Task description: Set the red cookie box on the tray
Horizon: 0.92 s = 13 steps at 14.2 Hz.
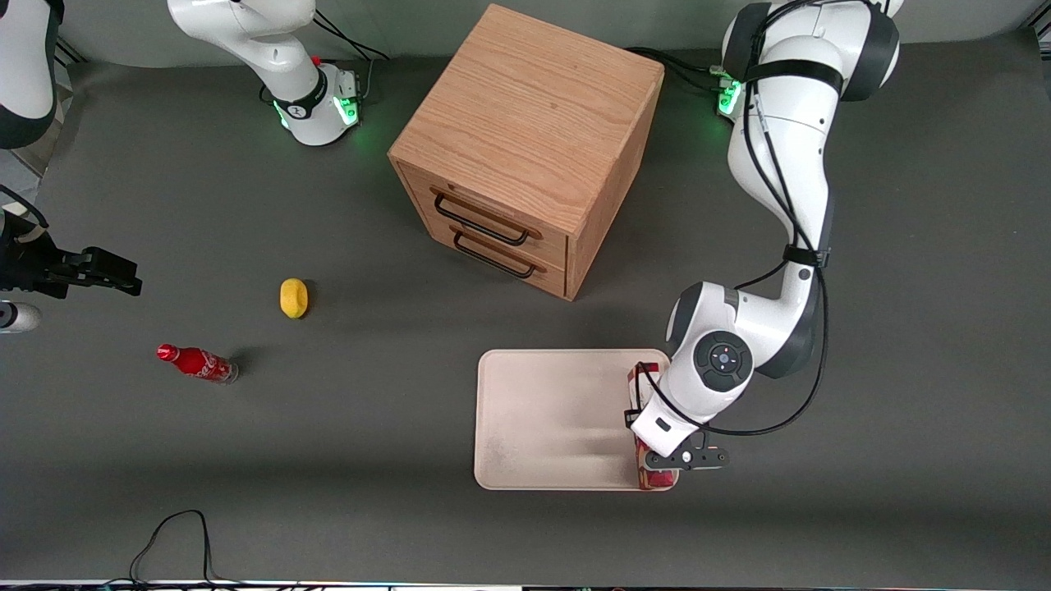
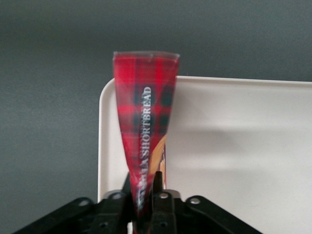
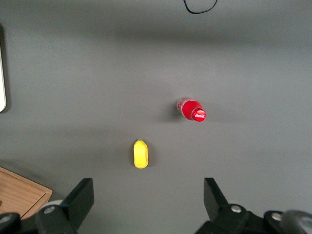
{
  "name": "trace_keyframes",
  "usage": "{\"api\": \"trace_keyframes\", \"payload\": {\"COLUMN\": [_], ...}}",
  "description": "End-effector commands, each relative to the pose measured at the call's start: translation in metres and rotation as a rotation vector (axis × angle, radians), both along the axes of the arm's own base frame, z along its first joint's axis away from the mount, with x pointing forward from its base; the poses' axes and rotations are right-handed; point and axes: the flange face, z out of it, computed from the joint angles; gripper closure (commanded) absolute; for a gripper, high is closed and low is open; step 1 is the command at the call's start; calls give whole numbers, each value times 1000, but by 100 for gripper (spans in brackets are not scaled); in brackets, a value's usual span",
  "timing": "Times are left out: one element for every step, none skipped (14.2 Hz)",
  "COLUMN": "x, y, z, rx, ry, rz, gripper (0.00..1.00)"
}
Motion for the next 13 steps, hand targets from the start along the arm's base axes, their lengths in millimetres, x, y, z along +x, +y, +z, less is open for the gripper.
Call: {"api": "trace_keyframes", "payload": {"x": [-3,-8,-15,-22,-31,-40,-51,-64,-80,-97,-115,-130,-144], "y": [10,22,41,68,99,126,147,173,194,218,239,253,266], "z": [46,68,98,126,151,175,198,222,240,258,272,282,292], "rx": [7,3,-4,-9,-12,-16,-19,-24,-29,-34,-9,26,45], "ry": [-26,-13,0,22,53,76,101,118,142,150,152,155,160], "rz": [16,29,48,74,101,113,99,87,80,95,104,99,97], "gripper": [0,0,0,0,0,0,0,0,0,0,0,0,0]}}
